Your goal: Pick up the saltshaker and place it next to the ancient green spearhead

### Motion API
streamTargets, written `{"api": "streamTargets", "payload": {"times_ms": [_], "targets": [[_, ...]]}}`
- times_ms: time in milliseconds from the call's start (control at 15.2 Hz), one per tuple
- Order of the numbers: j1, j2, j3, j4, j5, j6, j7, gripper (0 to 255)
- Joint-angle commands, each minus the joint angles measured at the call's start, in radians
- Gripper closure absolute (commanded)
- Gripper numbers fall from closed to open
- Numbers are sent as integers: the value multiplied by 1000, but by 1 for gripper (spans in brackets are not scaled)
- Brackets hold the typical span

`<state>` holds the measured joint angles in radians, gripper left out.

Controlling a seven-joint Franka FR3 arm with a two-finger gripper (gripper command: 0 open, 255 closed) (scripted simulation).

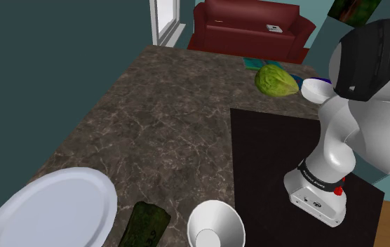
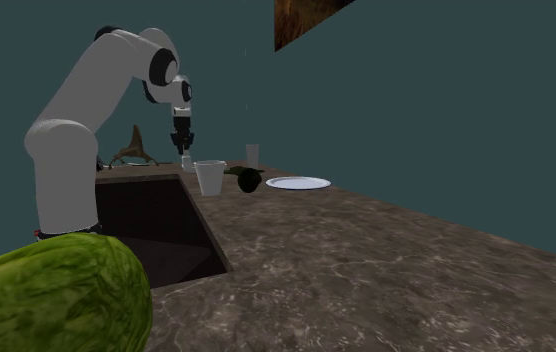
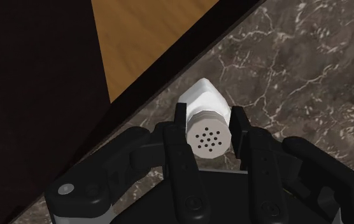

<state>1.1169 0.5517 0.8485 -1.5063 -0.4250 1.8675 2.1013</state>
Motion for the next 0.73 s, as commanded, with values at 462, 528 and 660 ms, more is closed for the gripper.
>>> {"api": "streamTargets", "payload": {"times_ms": [462,528,660], "targets": [[3,37,-22,-67,-34,93,23,255],[3,37,-22,-67,-34,94,23,255],[3,37,-22,-67,-34,93,23,255]]}}
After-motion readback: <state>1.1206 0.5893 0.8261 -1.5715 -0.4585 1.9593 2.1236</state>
